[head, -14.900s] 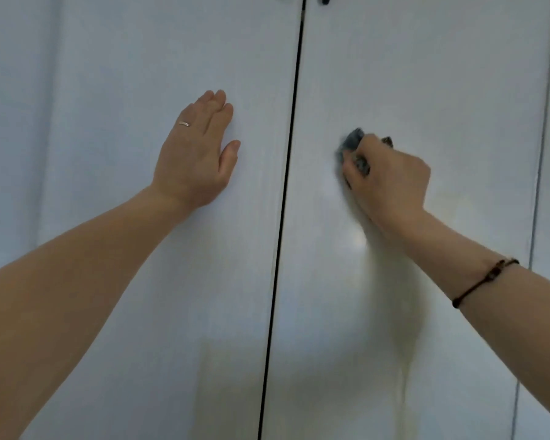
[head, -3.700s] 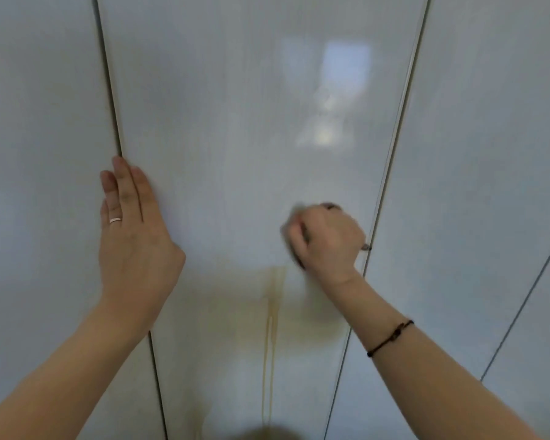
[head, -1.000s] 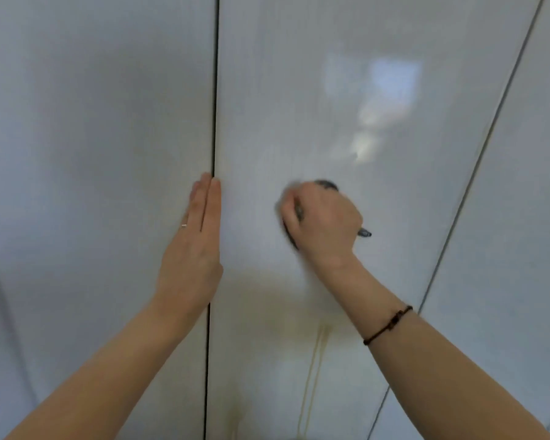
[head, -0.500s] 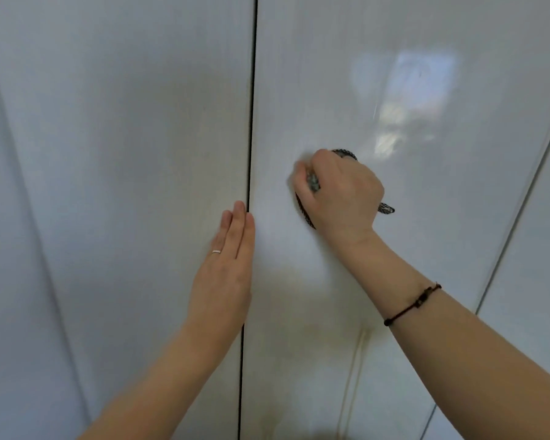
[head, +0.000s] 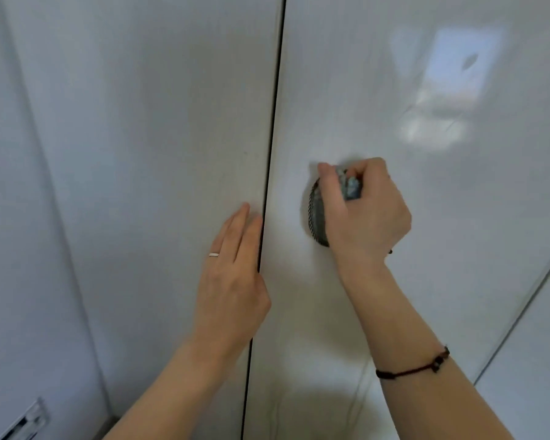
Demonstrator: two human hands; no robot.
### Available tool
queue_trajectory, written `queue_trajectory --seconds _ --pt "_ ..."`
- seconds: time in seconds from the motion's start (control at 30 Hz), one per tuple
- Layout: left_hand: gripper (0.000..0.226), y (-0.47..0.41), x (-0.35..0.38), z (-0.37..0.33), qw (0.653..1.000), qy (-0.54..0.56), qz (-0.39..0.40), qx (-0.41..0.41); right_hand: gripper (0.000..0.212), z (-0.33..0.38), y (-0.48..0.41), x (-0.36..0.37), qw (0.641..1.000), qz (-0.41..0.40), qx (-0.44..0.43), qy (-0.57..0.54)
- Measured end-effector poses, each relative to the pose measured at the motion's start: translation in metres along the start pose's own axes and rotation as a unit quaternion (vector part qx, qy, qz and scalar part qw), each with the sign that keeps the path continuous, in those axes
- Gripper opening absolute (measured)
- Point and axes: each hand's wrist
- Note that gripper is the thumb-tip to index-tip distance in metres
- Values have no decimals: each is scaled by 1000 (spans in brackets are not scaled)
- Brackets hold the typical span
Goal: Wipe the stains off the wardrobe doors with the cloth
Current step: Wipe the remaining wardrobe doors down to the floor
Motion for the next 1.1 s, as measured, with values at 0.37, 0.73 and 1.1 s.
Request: queue_trajectory --seconds 0.37,0.73,1.1 --pt "54 3 14 12 989 69 -80 -99 19 15 92 11 972 186 -123 -74" --pt "48 28 9 68 964 97 -80 -236 24 39 -84 11 993 7 -113 -27" --pt "48 18 -8 98 961 122 -58 -240 1 62 107 62 854 280 -438 -24"
Point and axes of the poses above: each hand's wrist, its own y-axis away from the middle knuckle, its own x-axis out of the palm, z = x × y, and after that the axes turned 10 degrees about -x, right-handed
